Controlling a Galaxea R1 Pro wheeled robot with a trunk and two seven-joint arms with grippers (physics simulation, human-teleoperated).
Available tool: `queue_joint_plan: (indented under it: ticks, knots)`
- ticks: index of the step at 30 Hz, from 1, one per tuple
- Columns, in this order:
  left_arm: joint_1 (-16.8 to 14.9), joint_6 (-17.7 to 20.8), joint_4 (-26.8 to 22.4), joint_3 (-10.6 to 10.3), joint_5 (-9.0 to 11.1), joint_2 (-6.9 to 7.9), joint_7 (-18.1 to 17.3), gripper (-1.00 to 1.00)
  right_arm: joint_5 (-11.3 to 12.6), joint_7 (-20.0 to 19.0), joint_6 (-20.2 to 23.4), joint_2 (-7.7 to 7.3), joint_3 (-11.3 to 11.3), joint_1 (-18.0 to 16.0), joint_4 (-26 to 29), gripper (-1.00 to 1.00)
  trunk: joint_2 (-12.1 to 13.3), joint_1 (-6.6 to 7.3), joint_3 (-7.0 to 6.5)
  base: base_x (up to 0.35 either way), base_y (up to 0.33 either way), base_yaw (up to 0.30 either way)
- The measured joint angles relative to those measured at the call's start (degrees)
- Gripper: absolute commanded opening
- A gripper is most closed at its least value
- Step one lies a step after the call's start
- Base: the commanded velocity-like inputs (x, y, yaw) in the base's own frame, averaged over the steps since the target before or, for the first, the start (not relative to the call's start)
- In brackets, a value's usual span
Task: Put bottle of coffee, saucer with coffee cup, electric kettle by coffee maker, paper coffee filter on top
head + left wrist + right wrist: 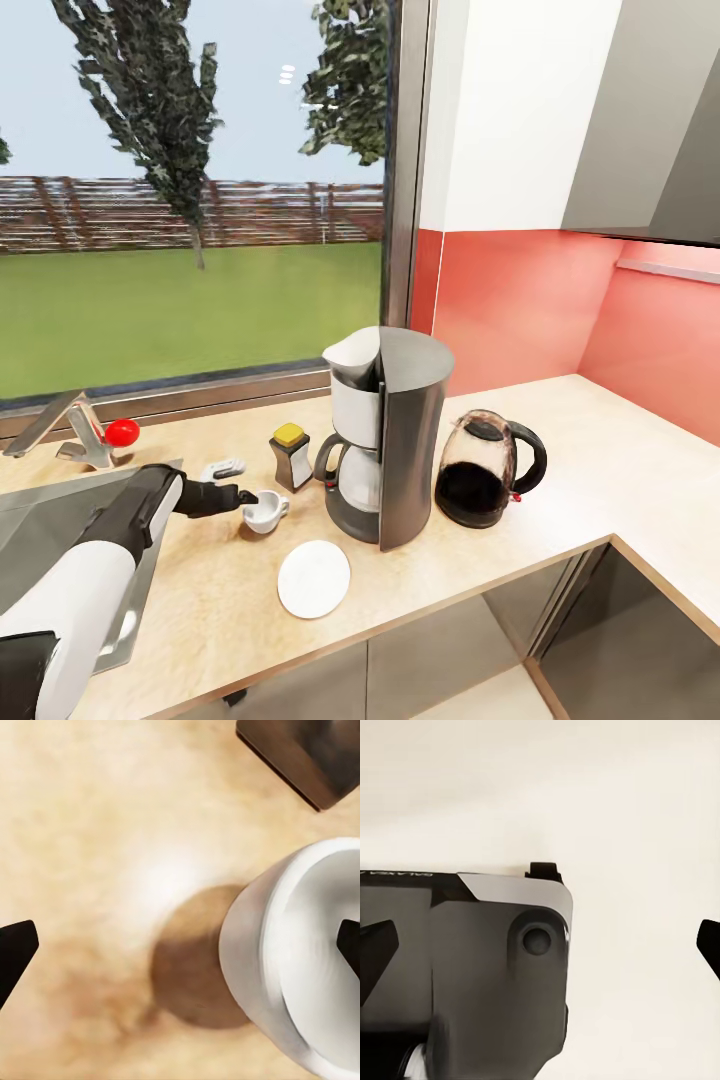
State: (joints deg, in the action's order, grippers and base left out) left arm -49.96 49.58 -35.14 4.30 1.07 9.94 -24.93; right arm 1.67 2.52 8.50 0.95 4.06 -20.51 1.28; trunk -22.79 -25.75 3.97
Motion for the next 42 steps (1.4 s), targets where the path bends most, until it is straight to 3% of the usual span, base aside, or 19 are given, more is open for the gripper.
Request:
queue_joint_plan:
  ticks: [30, 31, 32, 33, 42]
  knots:
    - [0.0, -0.1, 0.3, 0.1, 0.1, -0.09, -0.1, 1.0, 0.0, 0.0, 0.0, 0.0, 0.0, 0.1, 0.0, 1.0, 0.0, 0.0, 0.0, 0.0, 0.0, -0.038]
    - [0.0, -0.3, 0.9, 0.1, 0.0, -0.09, -0.1, 1.0, 0.0, 0.0, 0.0, 0.0, 0.0, 0.1, 0.0, 1.0, 0.0, 0.0, 0.0, 0.0, 0.0, 0.0]
    - [0.0, -3.6, 3.1, 0.1, 0.0, -0.07, 0.0, 1.0, 0.0, 0.0, 0.0, 0.0, 0.0, 0.1, 0.0, 1.0, 0.0, 0.0, 0.0, 0.0, 0.0, 0.0]
    - [0.0, -4.5, 4.0, 0.1, 0.0, -0.03, 0.0, 1.0, 0.0, 0.0, 0.0, 0.0, 0.0, 0.1, 0.0, 1.0, 0.0, 0.0, 0.0, 0.0, 0.0, 0.0]
    - [0.0, -5.3, 4.9, 0.0, 0.1, -0.06, 0.0, 1.0, 0.0, 0.0, 0.0, 0.0, 0.0, 0.1, 0.0, 1.0, 0.0, 0.0, 0.0, 0.0, 0.0, 0.0]
